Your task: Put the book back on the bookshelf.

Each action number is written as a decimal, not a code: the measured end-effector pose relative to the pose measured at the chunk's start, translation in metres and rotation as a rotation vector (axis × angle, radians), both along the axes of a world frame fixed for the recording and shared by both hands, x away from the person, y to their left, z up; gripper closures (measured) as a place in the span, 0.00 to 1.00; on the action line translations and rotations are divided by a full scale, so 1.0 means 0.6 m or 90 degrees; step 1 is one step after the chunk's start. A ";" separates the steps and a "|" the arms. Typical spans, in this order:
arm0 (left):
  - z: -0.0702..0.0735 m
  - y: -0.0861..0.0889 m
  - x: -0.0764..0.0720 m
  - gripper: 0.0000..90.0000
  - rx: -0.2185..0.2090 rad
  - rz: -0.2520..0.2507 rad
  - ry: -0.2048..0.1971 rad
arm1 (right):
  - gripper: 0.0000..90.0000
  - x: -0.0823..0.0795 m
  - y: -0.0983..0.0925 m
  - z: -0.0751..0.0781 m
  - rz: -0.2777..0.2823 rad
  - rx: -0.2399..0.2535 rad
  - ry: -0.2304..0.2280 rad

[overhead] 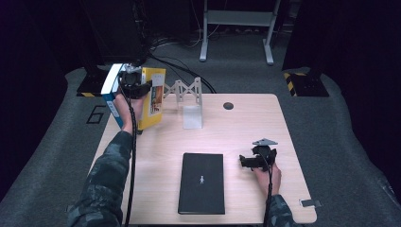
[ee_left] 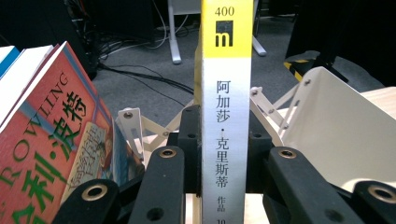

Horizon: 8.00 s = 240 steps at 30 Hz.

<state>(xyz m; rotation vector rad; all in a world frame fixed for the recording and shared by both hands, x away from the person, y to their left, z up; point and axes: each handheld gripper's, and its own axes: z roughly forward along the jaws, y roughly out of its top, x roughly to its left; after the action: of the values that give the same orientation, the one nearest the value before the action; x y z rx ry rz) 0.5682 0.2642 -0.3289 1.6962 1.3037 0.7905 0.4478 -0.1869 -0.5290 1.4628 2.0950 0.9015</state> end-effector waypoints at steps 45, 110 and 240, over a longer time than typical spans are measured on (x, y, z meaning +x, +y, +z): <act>-0.075 0.005 -0.077 0.82 -0.026 -0.033 -0.006 | 0.02 -0.001 0.000 0.000 0.004 0.002 -0.005; 0.001 -0.021 -0.047 0.83 0.031 -0.019 0.037 | 0.02 -0.001 0.001 0.000 0.006 0.004 -0.006; -0.232 0.007 -0.226 0.00 -0.006 -0.179 0.183 | 0.05 -0.008 0.004 0.003 0.004 -0.001 0.002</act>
<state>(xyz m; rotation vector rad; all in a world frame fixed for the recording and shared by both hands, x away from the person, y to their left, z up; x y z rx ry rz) 0.4328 0.2685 -0.4678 1.9846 1.2128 0.3861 0.4432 -0.1844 -0.5272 1.4582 2.1045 0.8998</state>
